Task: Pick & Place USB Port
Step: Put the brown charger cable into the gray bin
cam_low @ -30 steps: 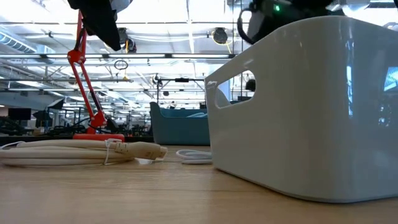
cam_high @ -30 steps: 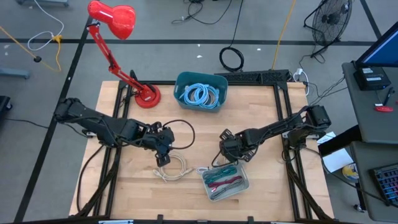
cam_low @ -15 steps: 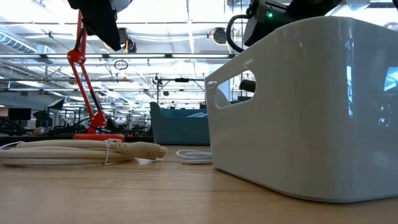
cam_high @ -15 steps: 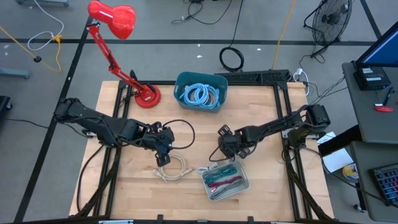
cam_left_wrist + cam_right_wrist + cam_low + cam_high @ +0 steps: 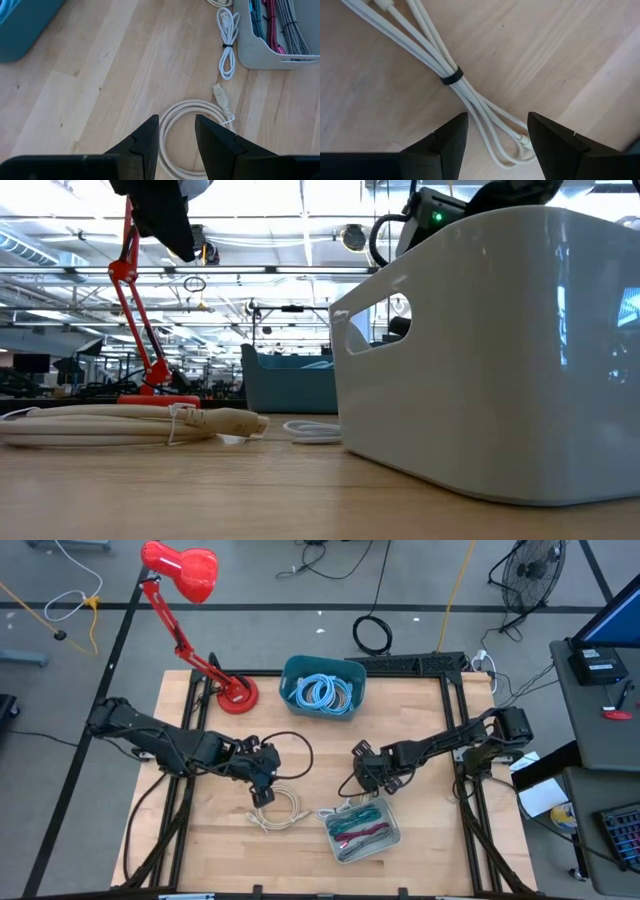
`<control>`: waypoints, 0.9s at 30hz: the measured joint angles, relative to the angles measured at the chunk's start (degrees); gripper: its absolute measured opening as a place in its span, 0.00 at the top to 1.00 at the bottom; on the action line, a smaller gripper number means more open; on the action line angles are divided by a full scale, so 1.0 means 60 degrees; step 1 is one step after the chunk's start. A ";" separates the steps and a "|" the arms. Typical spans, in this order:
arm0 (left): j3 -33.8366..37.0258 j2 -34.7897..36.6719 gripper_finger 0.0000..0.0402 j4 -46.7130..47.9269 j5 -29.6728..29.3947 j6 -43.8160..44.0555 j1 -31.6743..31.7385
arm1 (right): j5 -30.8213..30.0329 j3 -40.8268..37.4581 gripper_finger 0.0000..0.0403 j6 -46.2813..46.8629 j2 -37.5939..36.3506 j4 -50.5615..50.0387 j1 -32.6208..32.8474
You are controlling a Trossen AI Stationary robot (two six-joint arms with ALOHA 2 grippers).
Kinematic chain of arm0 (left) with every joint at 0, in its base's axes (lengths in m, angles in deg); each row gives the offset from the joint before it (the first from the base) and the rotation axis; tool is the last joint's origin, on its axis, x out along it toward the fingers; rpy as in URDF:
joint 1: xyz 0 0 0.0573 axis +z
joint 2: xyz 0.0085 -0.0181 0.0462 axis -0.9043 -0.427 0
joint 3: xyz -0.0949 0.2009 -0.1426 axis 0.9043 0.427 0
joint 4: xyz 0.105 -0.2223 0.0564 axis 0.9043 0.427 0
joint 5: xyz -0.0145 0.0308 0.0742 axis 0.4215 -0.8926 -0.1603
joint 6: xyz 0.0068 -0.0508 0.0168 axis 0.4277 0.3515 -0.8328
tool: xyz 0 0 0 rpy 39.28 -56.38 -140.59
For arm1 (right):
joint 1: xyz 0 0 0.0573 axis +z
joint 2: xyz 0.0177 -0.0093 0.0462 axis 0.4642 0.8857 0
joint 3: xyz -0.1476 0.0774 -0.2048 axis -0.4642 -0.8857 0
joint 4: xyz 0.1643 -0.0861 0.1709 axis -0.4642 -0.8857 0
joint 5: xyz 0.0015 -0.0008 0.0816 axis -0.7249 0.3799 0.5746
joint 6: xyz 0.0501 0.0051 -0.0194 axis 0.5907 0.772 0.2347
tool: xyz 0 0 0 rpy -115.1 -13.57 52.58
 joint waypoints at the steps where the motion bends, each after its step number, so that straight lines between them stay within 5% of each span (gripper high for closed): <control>1: 0.0000 0.0000 0.67 0.0001 -0.0001 -0.0001 0.0000 | 0.0001 -0.0037 0.50 0.0067 0.0000 0.0042 -0.0002; 6: 0.0000 0.0000 0.67 -0.0001 -0.0081 0.0002 0.0000 | 0.0021 -0.0083 0.53 0.0536 0.0004 0.0099 -0.0033; 20: 0.0000 0.0000 0.67 -0.0023 -0.0089 0.0180 0.0000 | 0.0287 -0.0113 0.89 0.0563 0.0041 0.0167 -0.0025; 27: 0.0000 0.0000 0.67 -0.0026 -0.0222 0.0203 0.0000 | 0.0234 -0.0115 0.98 0.0721 0.0047 0.0209 -0.0029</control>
